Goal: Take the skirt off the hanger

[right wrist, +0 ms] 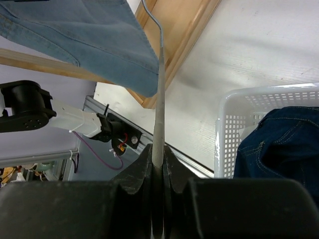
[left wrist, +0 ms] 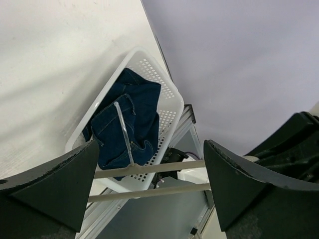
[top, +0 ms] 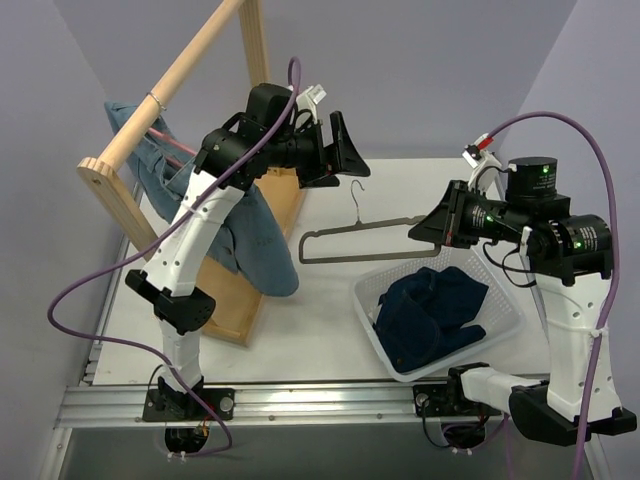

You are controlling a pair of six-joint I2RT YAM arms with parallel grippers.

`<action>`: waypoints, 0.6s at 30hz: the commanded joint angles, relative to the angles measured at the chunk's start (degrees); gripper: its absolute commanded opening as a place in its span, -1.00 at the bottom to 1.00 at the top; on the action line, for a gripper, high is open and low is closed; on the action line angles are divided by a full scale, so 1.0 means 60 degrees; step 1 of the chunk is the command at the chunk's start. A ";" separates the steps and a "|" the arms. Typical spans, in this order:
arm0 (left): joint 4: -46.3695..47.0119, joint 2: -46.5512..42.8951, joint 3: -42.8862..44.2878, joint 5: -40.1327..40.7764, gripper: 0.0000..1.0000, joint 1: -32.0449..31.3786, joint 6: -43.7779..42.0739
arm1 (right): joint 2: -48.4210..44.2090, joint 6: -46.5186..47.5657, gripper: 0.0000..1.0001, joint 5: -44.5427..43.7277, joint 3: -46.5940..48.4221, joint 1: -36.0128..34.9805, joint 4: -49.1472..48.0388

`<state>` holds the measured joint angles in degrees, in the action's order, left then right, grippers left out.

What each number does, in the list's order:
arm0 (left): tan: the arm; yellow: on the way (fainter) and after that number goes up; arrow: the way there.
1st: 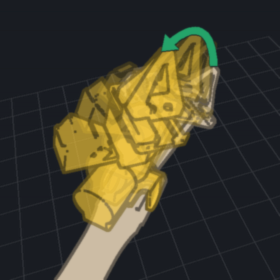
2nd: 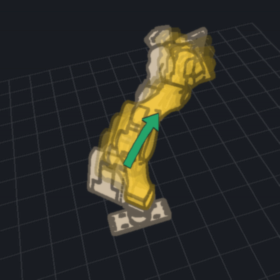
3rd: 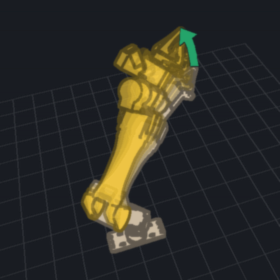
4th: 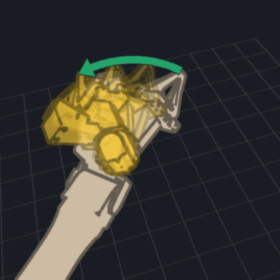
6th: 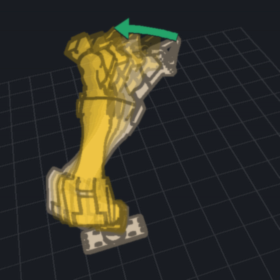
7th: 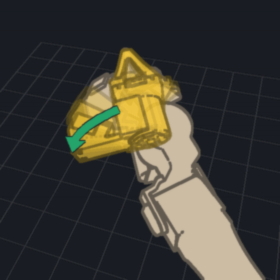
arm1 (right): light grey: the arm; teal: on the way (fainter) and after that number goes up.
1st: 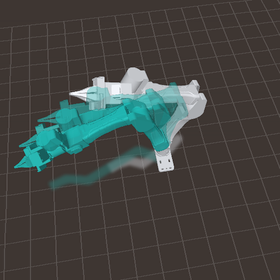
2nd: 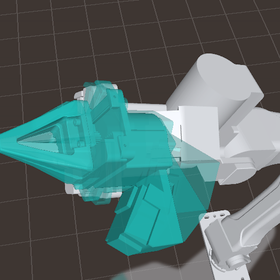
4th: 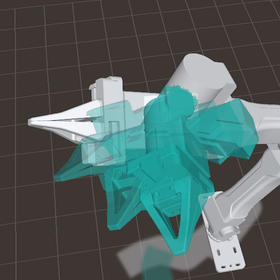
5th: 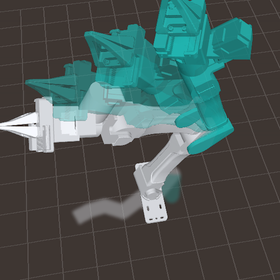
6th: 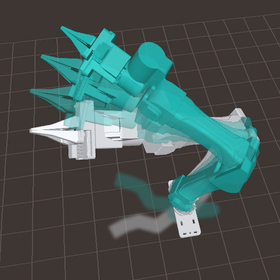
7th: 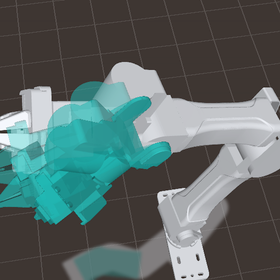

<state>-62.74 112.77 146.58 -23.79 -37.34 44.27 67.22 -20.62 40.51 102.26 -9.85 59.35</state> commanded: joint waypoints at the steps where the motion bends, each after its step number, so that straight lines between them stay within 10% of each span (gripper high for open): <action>1: 0.0554 -0.1010 -0.0026 0.0214 0.88 0.0013 -0.0609 | -0.0246 -0.0298 -1.00 0.0425 -0.0051 -0.0058 -0.0386; 18: 0.2986 -0.2462 -0.1271 -0.1908 0.90 0.0174 -0.2002 | -0.0305 -0.2713 -1.00 0.3896 0.0448 -0.0234 -0.1819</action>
<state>-50.02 100.68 139.13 -31.31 -36.71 35.53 66.61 -31.64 55.92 104.77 -10.28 55.00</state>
